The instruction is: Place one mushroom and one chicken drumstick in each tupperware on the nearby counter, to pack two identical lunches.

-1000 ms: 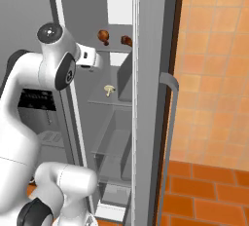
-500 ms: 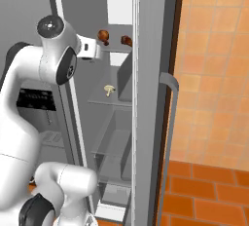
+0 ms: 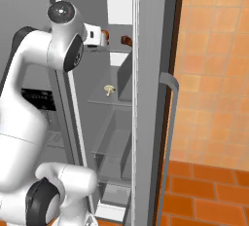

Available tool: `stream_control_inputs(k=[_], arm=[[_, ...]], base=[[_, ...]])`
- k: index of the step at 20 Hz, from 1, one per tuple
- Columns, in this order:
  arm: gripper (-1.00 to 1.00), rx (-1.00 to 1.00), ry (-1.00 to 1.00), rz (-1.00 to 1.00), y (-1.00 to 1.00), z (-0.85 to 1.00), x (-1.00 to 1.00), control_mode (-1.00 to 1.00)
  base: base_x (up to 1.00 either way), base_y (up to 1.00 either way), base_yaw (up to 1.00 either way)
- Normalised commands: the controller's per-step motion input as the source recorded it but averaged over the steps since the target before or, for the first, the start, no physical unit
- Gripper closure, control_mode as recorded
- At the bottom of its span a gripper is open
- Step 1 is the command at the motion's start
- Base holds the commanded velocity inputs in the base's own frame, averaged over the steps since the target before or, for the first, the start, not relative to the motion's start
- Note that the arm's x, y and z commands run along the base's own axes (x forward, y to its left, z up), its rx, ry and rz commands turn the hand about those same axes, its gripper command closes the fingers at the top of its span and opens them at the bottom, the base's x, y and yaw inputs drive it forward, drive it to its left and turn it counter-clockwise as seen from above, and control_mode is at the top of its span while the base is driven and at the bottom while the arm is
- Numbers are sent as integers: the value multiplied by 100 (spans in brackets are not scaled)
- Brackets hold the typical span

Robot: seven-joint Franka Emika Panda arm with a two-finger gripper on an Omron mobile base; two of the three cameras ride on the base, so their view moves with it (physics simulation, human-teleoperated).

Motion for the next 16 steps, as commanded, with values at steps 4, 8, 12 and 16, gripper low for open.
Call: stream_control_inputs(k=[4,8,12,16], arm=[[-100,0,0,8,-2,-3,41,-100],[-100,0,0,9,0,-17,43,-100],[-100,0,0,8,0,-27,46,-100],[-100,0,0,7,0,-15,41,-100]], base=[[0,0,0],[0,0,0],[0,0,0],[0,0,0]])
